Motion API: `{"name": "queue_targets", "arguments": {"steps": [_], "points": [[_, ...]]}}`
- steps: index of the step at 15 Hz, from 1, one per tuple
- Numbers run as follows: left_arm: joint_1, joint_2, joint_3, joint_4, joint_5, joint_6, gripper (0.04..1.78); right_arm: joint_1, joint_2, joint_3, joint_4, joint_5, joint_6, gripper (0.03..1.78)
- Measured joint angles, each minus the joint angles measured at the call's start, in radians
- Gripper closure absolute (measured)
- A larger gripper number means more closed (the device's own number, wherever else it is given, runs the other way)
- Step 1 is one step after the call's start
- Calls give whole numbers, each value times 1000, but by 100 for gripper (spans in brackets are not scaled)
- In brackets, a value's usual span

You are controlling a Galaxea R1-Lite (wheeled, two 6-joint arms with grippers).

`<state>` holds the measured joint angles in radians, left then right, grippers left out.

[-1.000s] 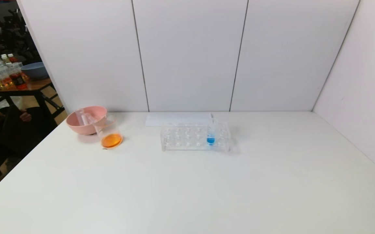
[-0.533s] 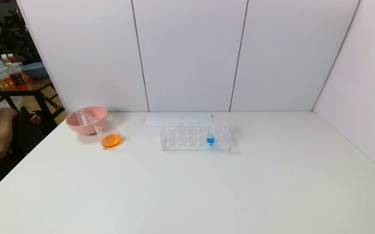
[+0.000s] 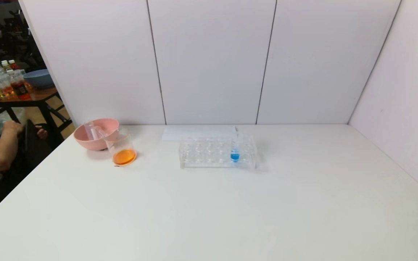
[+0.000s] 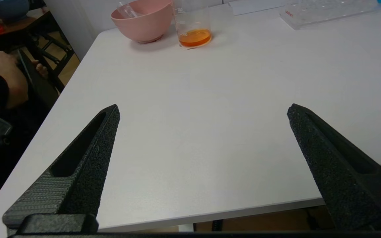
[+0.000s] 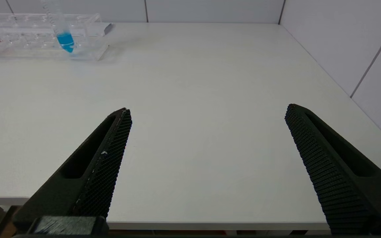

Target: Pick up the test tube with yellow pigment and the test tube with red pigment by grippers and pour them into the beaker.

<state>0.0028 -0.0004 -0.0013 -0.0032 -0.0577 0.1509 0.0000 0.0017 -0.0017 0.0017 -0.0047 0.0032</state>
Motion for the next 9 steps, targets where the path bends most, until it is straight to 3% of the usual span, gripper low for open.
{"name": "queue_targets", "arguments": {"steps": [9], "points": [[0, 0, 1, -1, 3, -5, 4, 1, 0, 0, 0, 0, -14, 11]]}}
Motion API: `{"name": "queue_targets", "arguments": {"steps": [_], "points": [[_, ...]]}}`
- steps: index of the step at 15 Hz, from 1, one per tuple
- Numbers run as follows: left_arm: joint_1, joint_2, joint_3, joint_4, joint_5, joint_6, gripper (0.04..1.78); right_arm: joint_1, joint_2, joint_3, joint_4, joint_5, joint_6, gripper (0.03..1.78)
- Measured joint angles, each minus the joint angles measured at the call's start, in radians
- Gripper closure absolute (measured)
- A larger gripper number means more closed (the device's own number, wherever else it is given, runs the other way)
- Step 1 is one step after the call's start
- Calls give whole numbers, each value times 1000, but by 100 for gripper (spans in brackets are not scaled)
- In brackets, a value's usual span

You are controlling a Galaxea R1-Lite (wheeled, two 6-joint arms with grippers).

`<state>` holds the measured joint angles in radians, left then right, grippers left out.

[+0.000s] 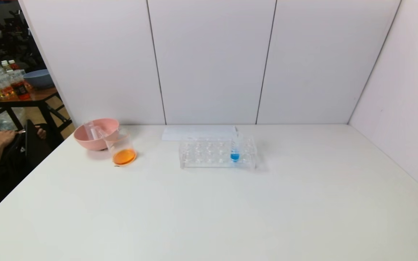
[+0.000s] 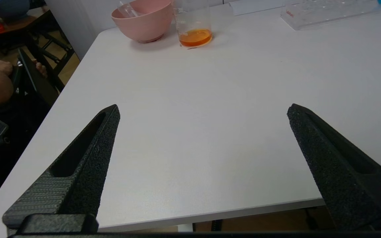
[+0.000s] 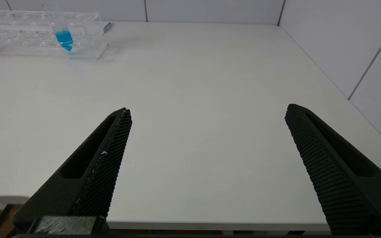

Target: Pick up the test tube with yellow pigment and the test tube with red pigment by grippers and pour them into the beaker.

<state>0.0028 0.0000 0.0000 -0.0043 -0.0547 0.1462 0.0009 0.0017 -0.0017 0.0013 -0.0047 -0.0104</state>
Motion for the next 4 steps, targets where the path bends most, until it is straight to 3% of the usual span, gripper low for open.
{"name": "queue_targets", "arguments": {"steps": [4], "points": [[0, 0, 0, 0, 0, 0, 4, -1, 0, 0, 0, 0, 10, 11]]}}
